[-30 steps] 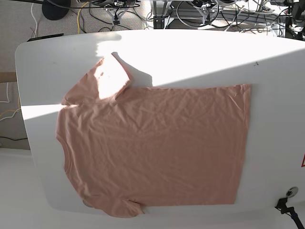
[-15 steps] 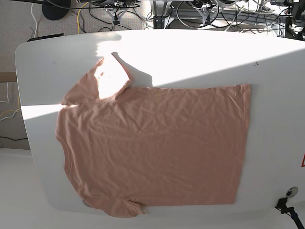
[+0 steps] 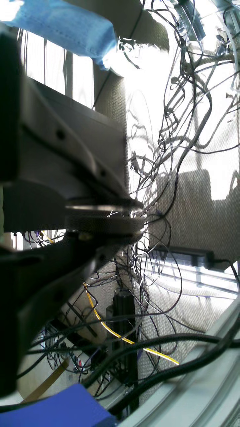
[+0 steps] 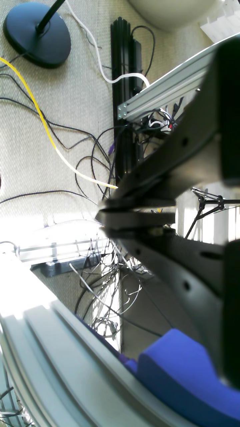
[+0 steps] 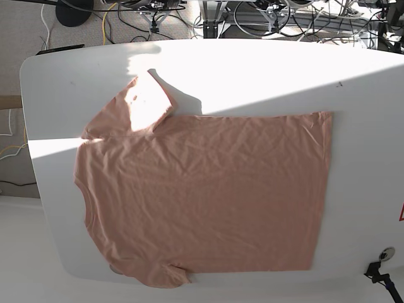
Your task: Fold the T-shirt properly
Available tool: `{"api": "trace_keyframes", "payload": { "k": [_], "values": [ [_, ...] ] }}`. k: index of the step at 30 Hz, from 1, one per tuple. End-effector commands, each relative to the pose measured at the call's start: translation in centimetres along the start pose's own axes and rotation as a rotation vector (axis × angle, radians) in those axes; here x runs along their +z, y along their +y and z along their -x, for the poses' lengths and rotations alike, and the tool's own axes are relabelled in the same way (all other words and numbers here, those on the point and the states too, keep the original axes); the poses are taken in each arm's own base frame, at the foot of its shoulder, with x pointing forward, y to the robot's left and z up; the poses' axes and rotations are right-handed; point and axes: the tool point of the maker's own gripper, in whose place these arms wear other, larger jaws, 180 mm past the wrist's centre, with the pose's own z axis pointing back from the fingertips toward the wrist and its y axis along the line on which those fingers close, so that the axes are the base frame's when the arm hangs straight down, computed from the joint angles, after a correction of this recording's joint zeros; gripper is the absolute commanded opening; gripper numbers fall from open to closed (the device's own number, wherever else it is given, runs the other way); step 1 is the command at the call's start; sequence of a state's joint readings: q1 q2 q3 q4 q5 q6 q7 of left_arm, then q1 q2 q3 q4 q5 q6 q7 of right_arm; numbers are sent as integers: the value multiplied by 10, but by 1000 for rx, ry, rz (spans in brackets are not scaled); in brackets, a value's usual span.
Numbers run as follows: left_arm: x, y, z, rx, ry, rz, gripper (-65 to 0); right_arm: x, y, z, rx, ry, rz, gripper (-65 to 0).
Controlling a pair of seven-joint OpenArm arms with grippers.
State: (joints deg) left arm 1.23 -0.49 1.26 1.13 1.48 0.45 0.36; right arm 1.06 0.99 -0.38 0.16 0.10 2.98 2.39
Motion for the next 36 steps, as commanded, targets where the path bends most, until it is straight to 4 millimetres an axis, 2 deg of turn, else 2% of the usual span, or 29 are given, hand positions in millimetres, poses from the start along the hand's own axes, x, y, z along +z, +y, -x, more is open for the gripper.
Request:
{"api": "trace_keyframes", "payload": {
  "k": [1, 16, 19, 23, 27, 29, 32, 36],
  "values": [
    [0, 2, 2, -3, 3, -5, -629, 0, -3, 1, 4, 4, 1, -641],
    [0, 4, 8, -1, 8, -1, -617, 0, -2, 0, 18, -7, 2, -642],
    [0, 5, 19, 0, 20, -2, -616, 0, -3, -1, 12, -40, 5, -642],
    [1, 7, 16, -5, -27, -6, -616, 2, -6, 4, 10, -100, 8, -642],
    [5, 17, 22, -22, -63, -21, -611, 9, -22, 11, 24, -164, 30, -641],
    [7, 19, 26, -25, -79, -23, -555, 13, -23, 18, 28, -181, 31, -641],
    [12, 19, 31, -30, -109, -23, -438, 22, -33, 26, 42, -214, 43, -641],
    [23, 18, 38, -38, -154, -22, -430, 39, -31, 34, 54, -272, 38, -641]
  ]
}}
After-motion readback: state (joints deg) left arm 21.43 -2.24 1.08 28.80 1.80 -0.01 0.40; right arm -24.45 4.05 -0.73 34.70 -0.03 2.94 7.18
